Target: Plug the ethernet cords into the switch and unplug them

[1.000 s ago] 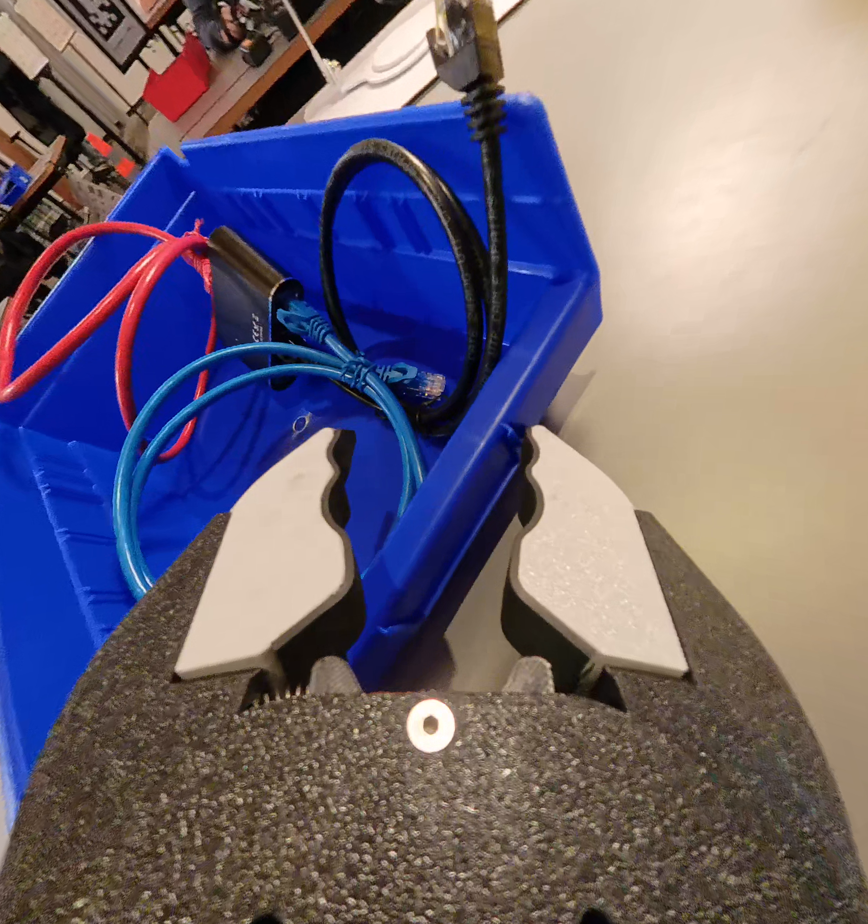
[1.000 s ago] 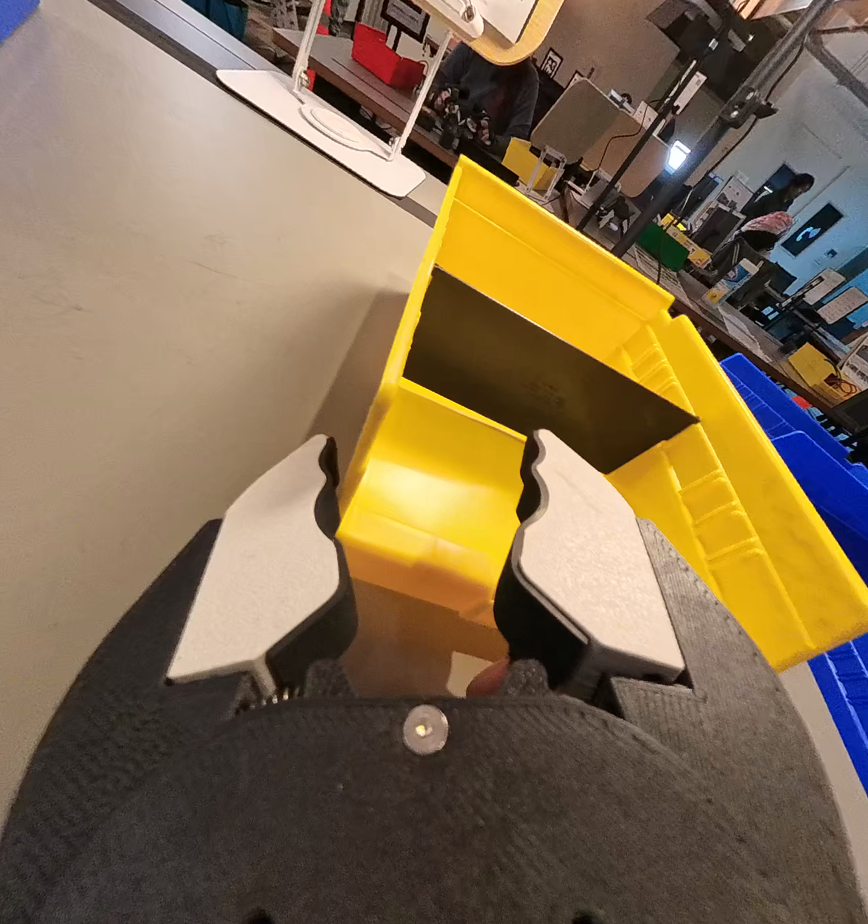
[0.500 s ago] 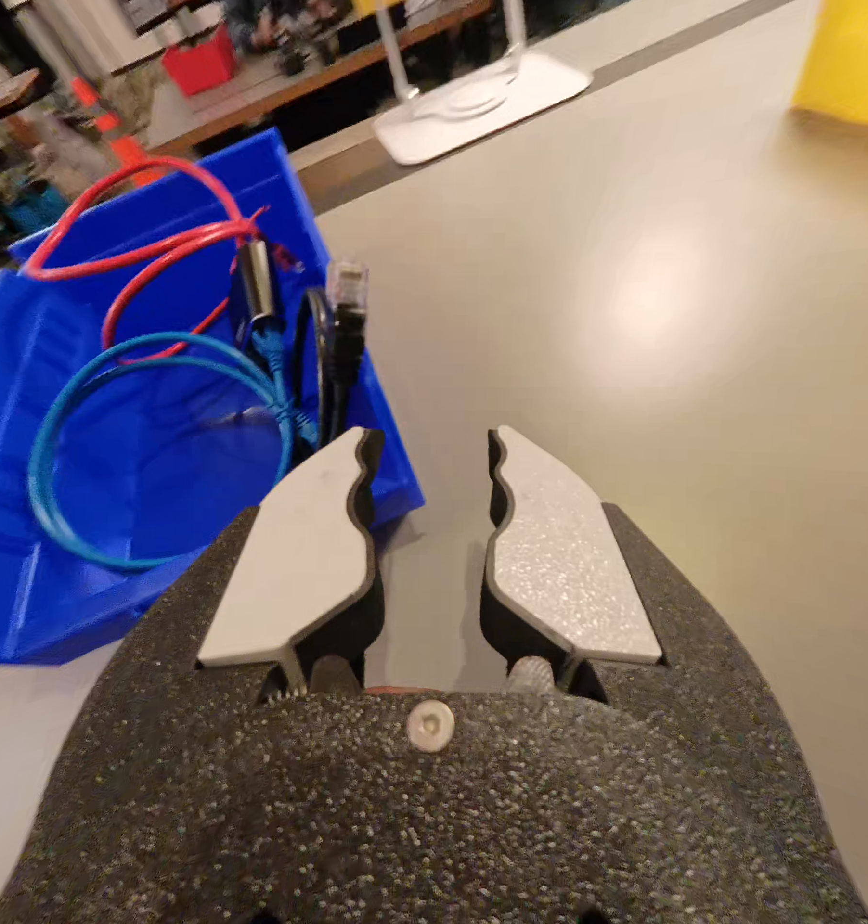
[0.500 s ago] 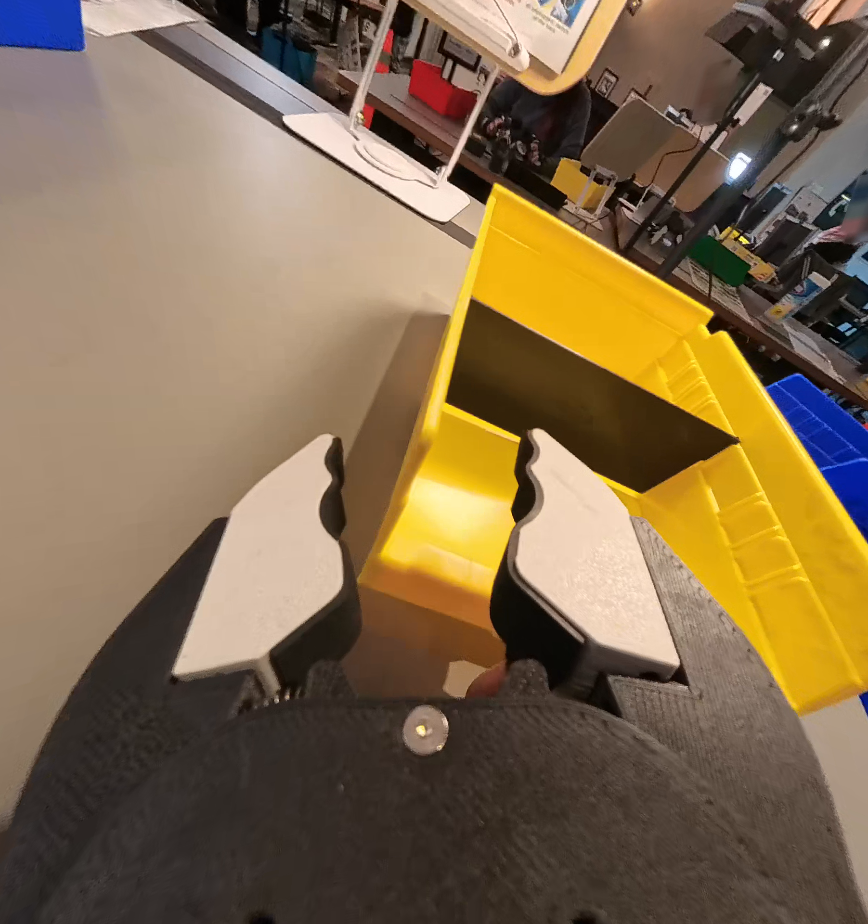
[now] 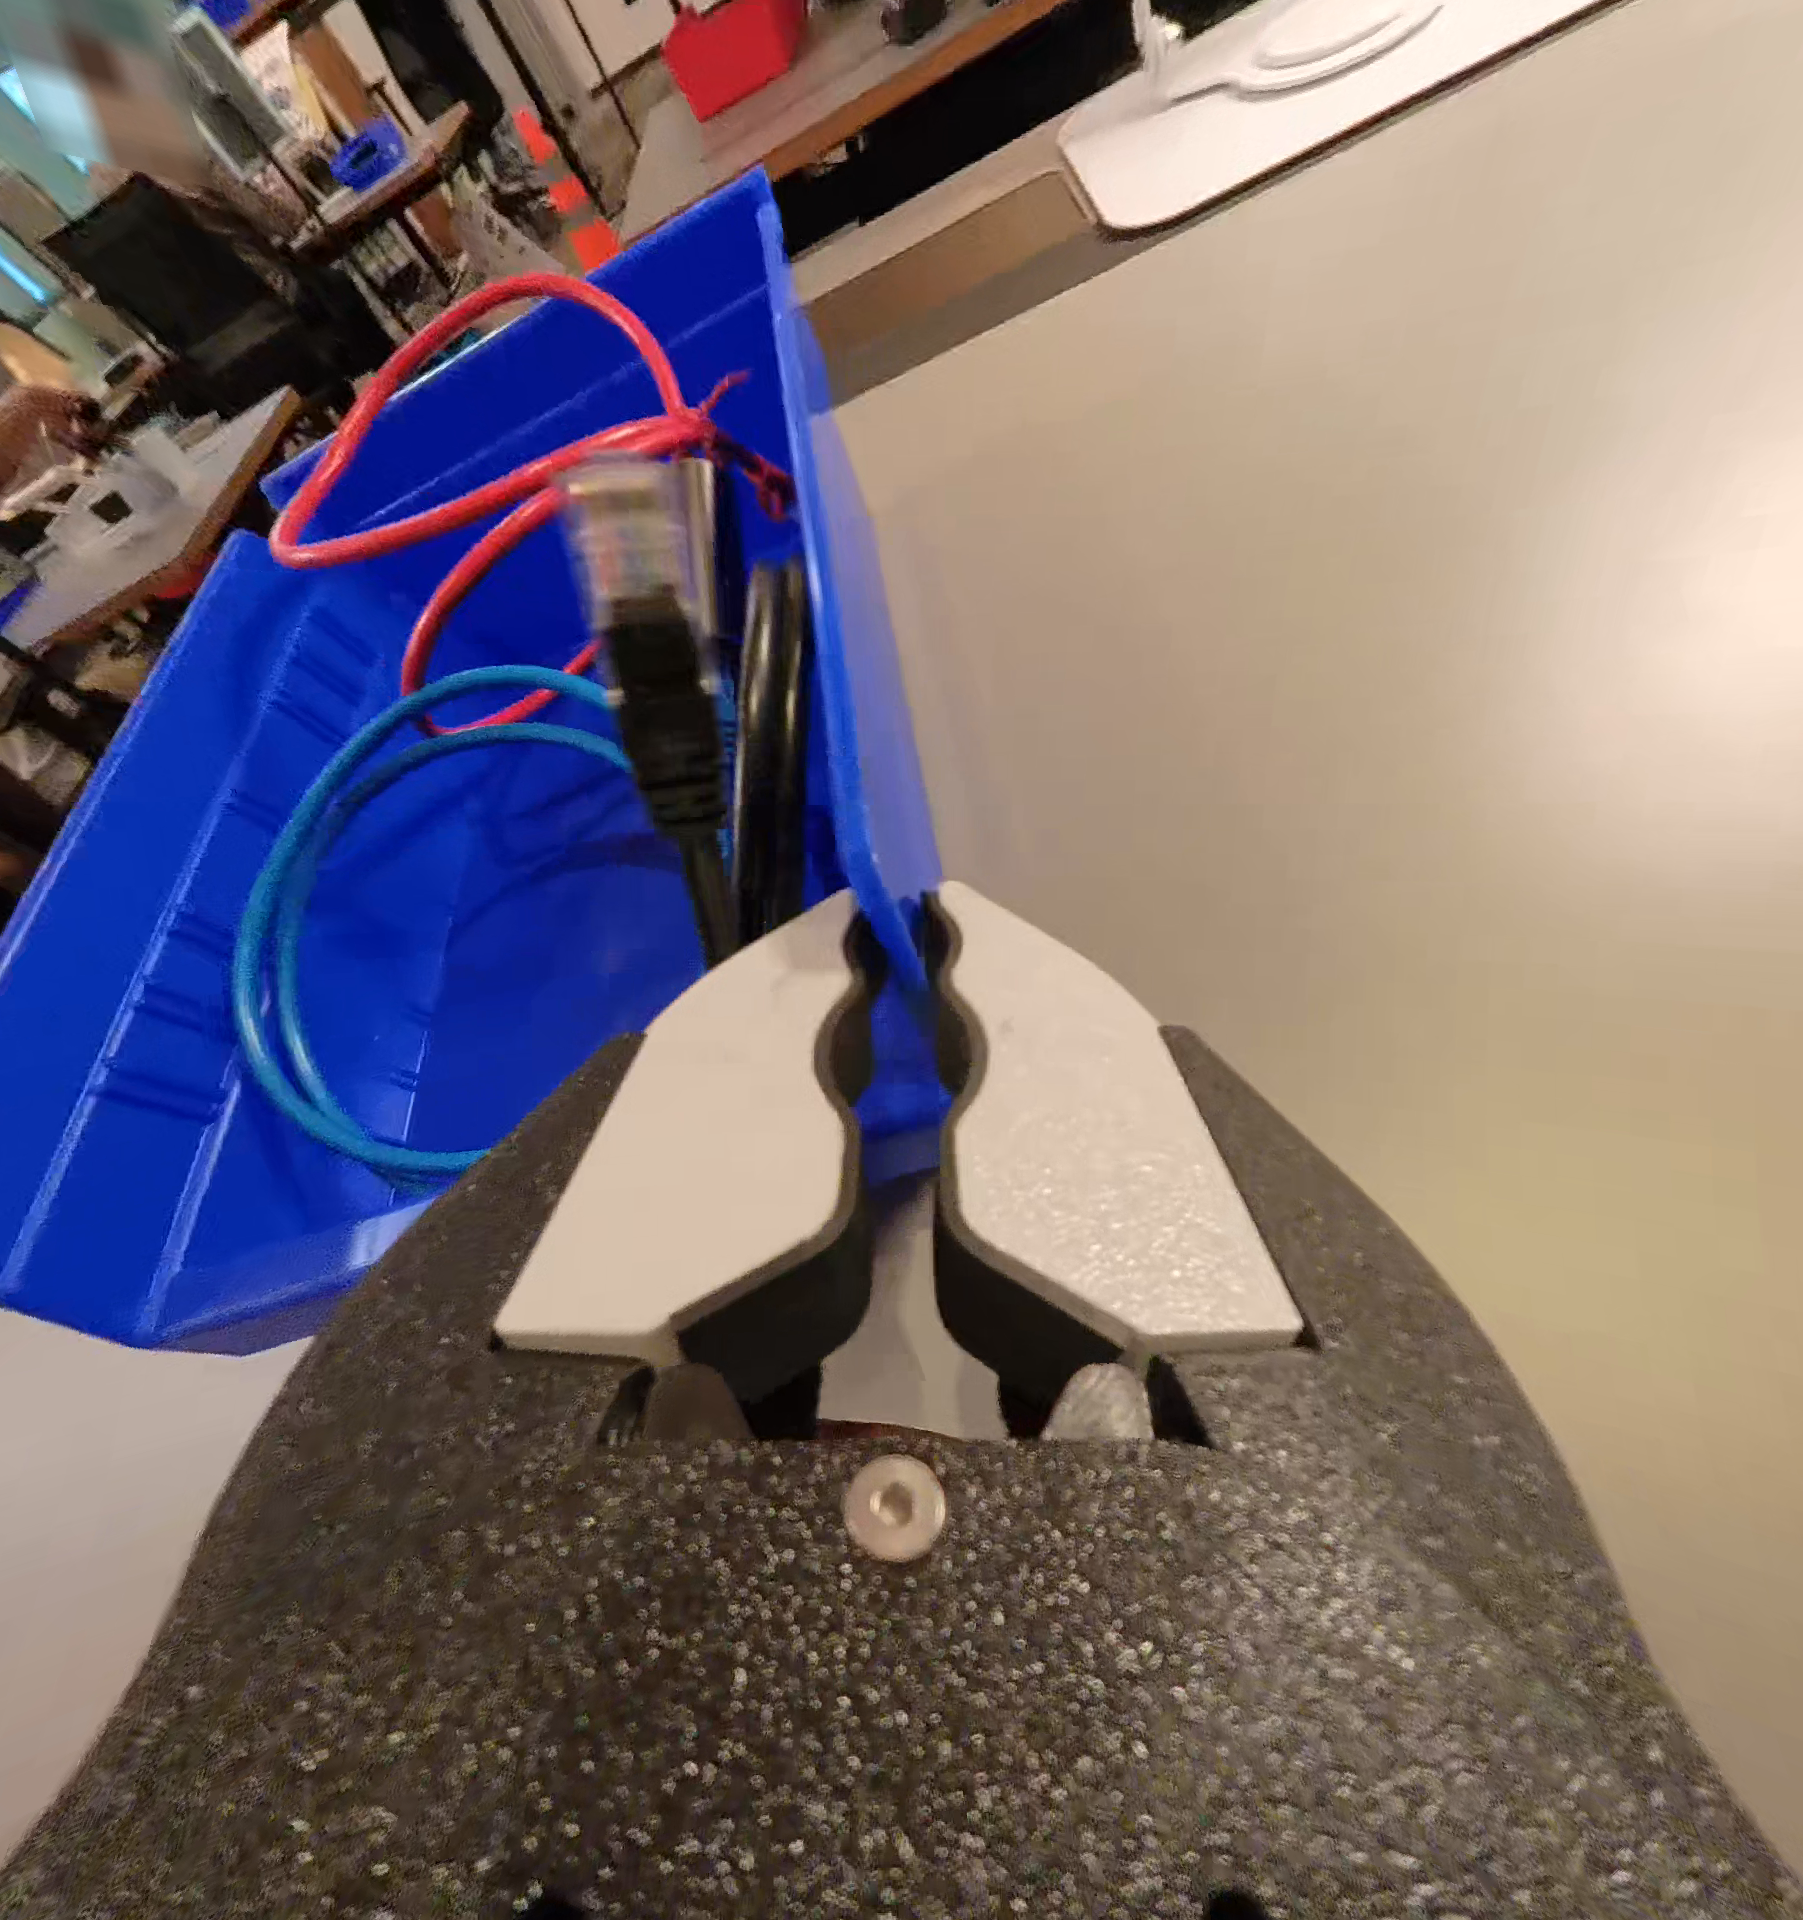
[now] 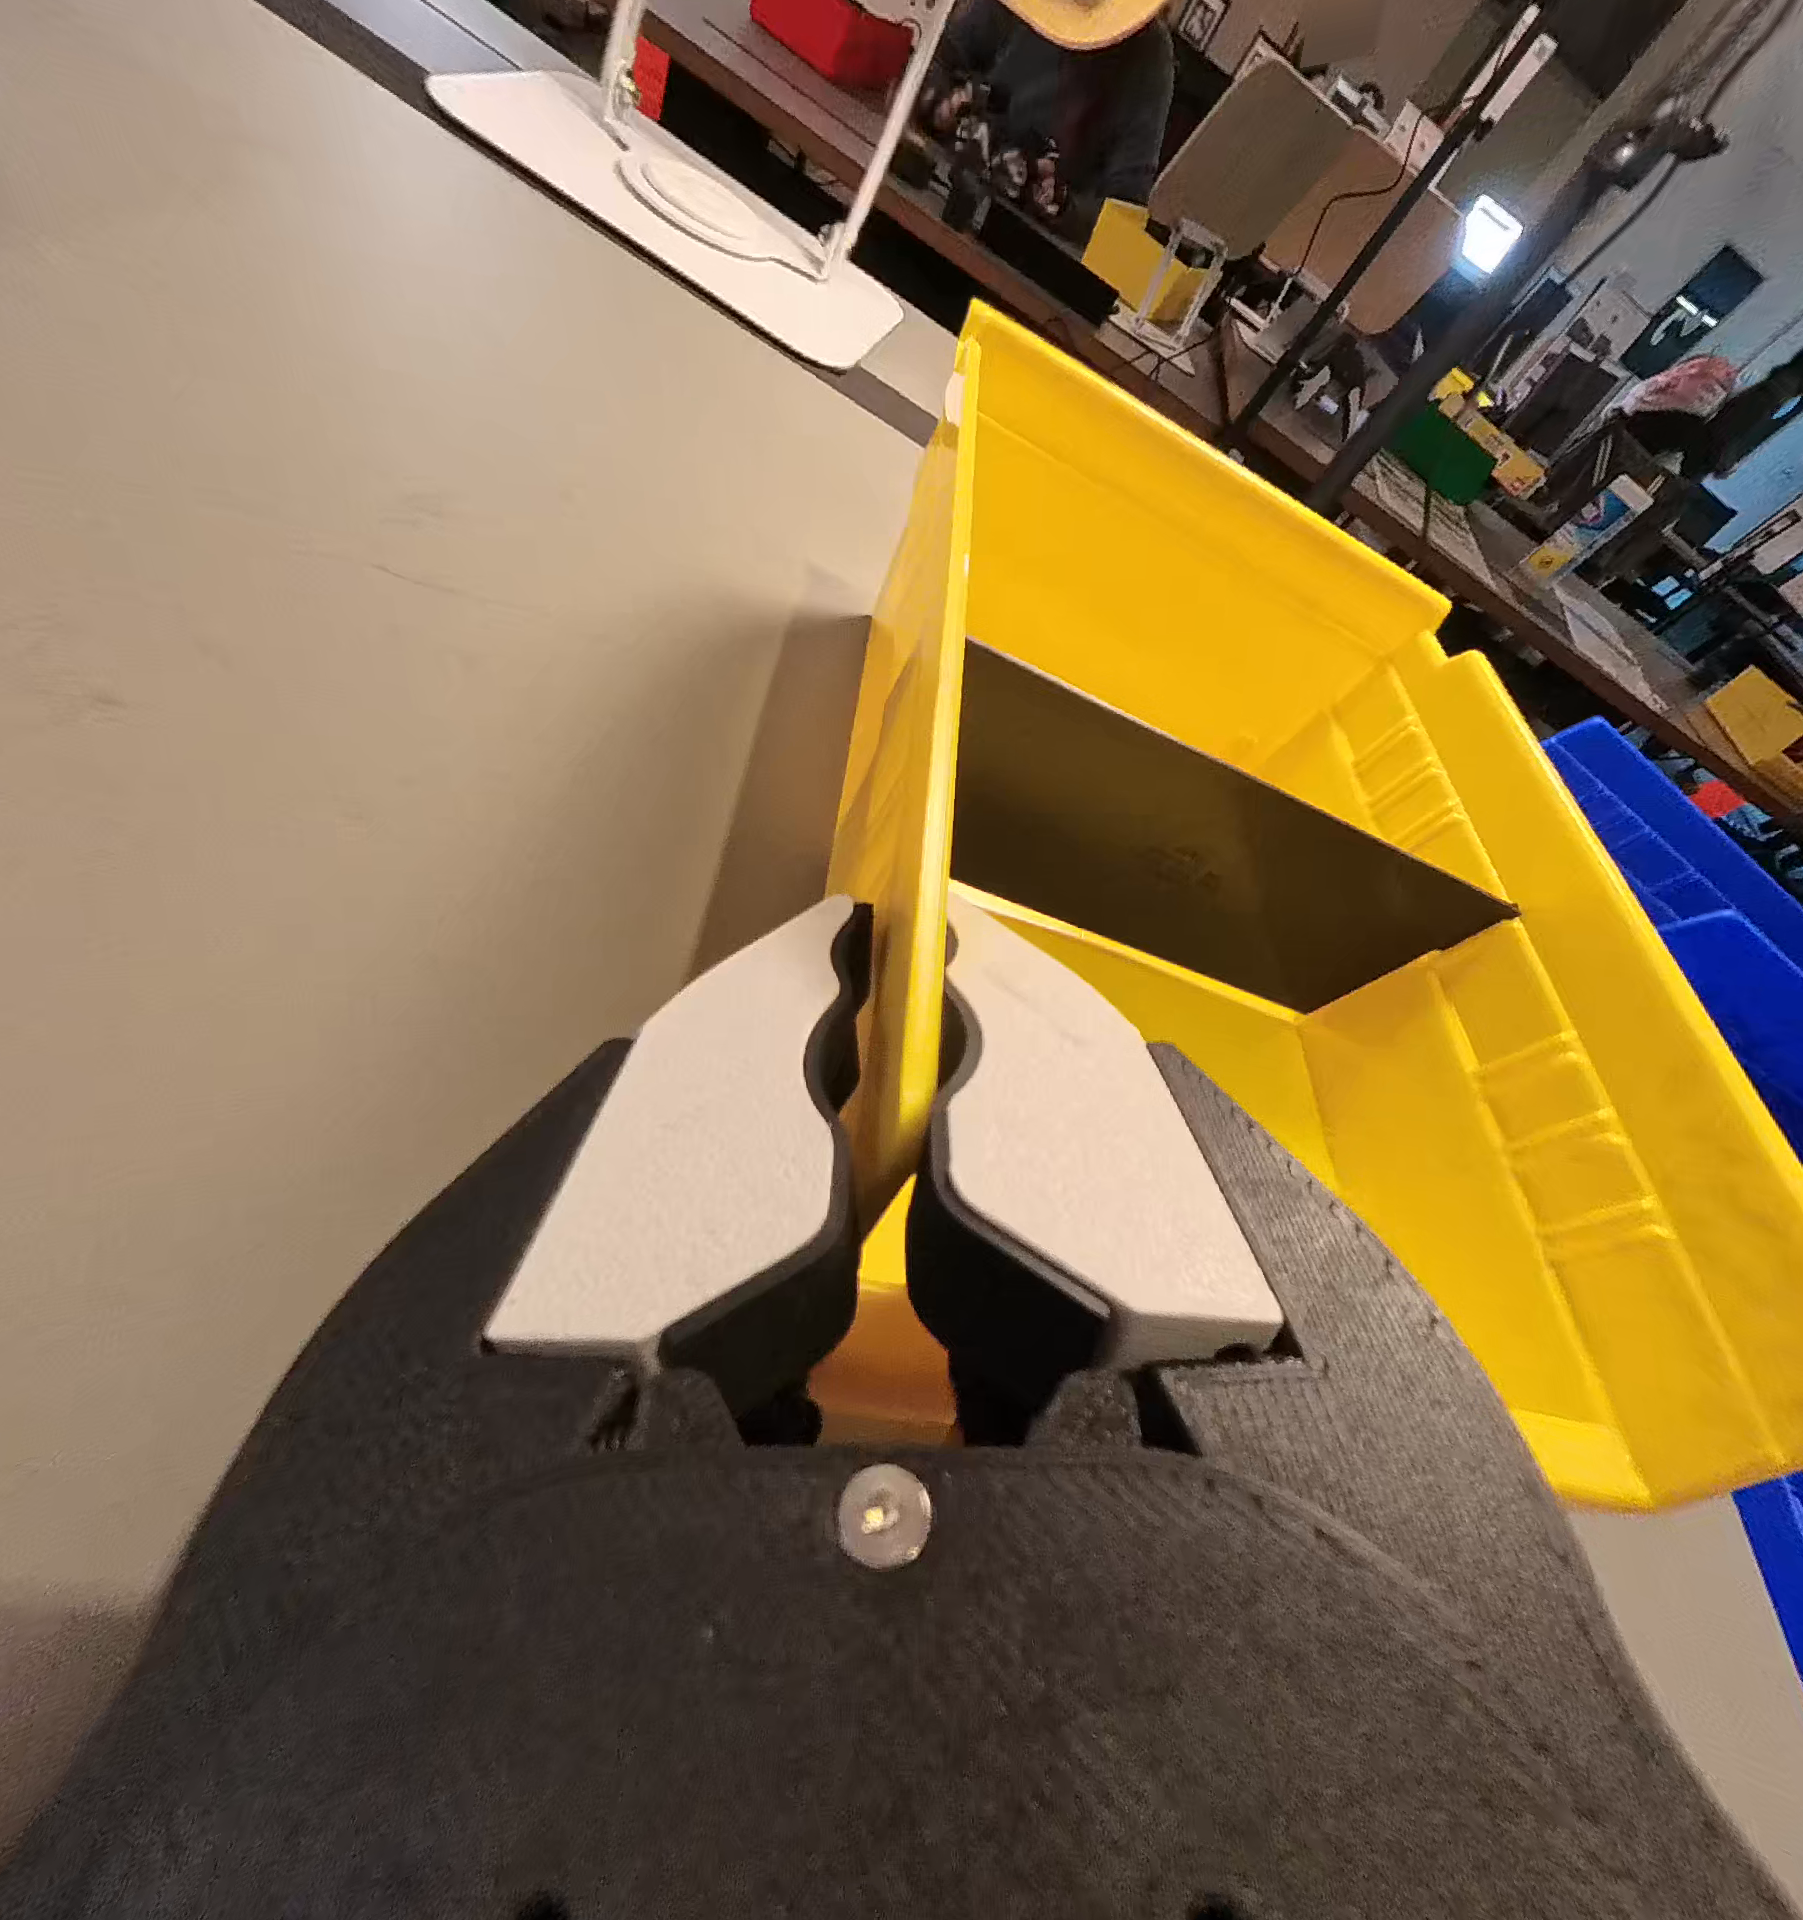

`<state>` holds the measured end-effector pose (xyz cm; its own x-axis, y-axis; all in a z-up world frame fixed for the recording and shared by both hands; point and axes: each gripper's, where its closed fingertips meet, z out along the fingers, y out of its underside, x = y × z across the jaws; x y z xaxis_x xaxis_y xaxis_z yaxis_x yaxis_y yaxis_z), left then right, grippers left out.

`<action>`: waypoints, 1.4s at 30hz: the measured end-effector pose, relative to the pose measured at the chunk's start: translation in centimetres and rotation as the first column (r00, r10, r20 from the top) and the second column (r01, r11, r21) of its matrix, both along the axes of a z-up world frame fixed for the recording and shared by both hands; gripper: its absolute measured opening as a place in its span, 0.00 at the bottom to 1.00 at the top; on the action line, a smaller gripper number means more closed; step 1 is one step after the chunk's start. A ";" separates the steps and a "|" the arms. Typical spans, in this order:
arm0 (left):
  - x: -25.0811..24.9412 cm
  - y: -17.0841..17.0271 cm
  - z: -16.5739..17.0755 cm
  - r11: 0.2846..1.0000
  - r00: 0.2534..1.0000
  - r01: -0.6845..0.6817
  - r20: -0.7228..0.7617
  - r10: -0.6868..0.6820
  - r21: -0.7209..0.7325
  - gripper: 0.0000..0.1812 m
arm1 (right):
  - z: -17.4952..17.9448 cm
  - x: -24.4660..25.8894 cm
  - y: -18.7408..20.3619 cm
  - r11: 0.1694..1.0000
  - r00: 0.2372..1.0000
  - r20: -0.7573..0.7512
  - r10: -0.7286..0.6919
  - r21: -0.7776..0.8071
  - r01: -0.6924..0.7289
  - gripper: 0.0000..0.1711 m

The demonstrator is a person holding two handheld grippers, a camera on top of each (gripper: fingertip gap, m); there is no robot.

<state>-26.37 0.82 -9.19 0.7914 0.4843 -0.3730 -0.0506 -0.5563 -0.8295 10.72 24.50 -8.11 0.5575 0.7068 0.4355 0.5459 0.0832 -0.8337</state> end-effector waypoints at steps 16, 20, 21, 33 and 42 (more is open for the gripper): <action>-5.5 -8.1 0.0 0.987 0.992 -0.124 0.034 0.121 0.102 0.04 | 0.0 9.5 6.1 0.978 0.978 -0.023 -0.209 -0.013 0.209 0.04; -6.5 -7.5 0.0 0.982 0.989 -0.148 0.022 0.146 0.116 0.03 | 0.0 10.4 7.5 0.969 0.969 -0.021 -0.247 -0.004 0.247 0.04; -6.6 -7.4 0.1 0.983 0.990 -0.141 0.017 0.140 0.116 0.03 | 0.0 10.5 7.7 0.969 0.969 -0.024 -0.247 -0.006 0.247 0.04; -5.1 -12.9 12.5 0.984 0.974 0.135 -0.199 -0.110 0.113 0.24 | 1.8 11.1 4.7 0.996 0.995 -0.050 -0.089 0.029 0.090 0.16; -19.9 -7.2 4.7 0.689 0.869 0.038 -0.317 -0.381 -0.723 0.48 | 2.6 10.7 3.2 0.993 0.998 0.024 -0.053 0.103 0.050 0.18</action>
